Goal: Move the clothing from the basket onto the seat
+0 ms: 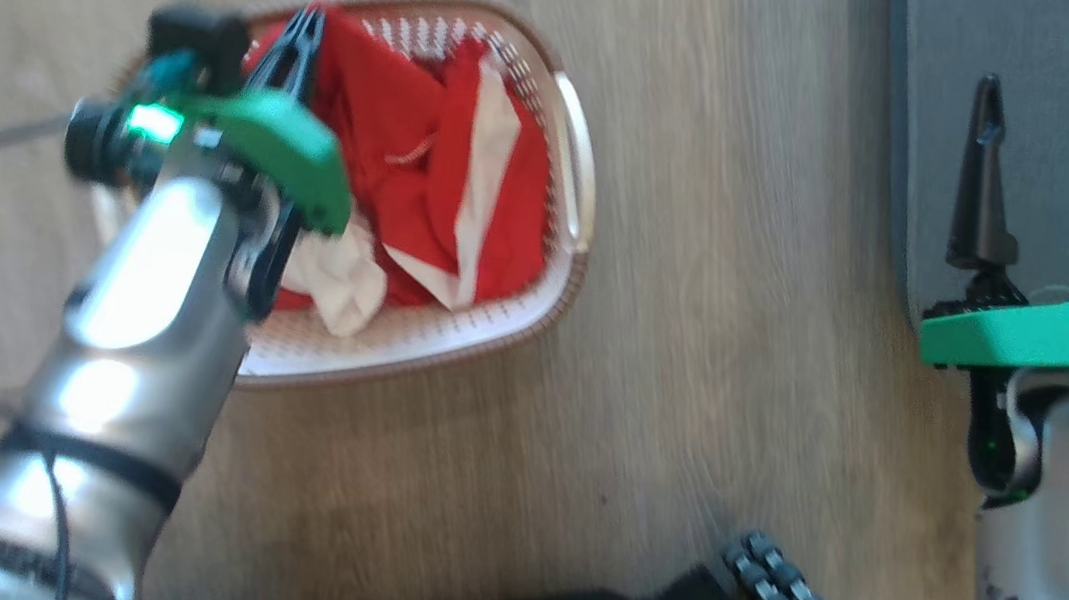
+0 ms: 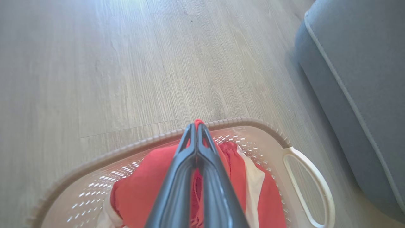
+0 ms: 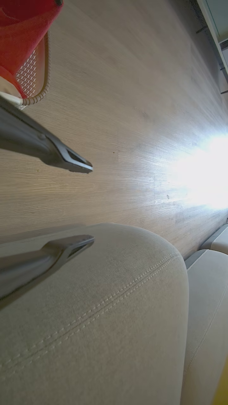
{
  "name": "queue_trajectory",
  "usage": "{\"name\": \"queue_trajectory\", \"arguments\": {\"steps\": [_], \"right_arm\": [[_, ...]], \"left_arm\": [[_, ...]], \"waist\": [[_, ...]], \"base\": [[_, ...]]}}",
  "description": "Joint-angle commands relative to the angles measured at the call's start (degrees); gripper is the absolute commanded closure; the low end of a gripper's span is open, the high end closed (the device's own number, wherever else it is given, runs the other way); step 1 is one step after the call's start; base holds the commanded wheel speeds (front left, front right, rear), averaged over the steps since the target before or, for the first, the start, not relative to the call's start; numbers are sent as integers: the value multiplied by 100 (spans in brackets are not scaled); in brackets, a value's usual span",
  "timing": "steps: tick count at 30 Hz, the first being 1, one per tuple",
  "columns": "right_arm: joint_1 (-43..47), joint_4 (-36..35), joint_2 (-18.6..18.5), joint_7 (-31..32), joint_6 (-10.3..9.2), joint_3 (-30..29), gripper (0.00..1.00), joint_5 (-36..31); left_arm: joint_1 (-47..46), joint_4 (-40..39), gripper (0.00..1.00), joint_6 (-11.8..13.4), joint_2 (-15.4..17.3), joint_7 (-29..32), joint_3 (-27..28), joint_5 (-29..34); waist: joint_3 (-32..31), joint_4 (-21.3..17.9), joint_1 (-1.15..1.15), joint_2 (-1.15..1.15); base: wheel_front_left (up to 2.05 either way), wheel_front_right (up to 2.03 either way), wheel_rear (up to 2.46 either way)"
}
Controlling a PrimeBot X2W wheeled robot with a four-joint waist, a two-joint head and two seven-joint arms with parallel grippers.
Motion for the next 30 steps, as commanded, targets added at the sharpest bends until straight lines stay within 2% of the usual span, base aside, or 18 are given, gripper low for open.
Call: {"name": "queue_trajectory", "arguments": {"steps": [1, 5, 6, 12, 17, 30], "right_arm": [[318, -94, -128, -37, -1, 12, 0, -66], [579, 34, -237, -37, -1, -30, 0, -110], [579, 34, -237, -37, -1, -30, 0, -110], [1009, 204, -288, -37, -1, -68, 0, -165], [1305, 311, -257, -37, -1, -63, 0, -200], [1788, 426, -314, -37, -1, -13, 0, -343]], "left_arm": [[432, -460, 100, 55, 185, -72, 335, 80], [1211, -1273, 100, 98, 231, -72, 862, 237], [1211, -1273, 100, 98, 231, -72, 862, 237], [2185, -2064, 100, 59, 230, -73, 1349, 448], [2782, -2411, 100, 62, 270, -73, 1565, 510], [3568, -2850, 100, 165, 374, 55, 1674, 428]], "waist": [[-873, 563, 0, 0], [-1576, 862, 0, 0], [-1576, 862, 0, 0], [-2553, 1163, 0, 0], [-3127, 1250, 0, 0], [-3846, 1284, 0, 0]], "base": [[0, 0, 0], [0, 0, 0], [0, 0, 0], [0, 0, 0], [0, 0, 0], [0, 0, 0]]}}
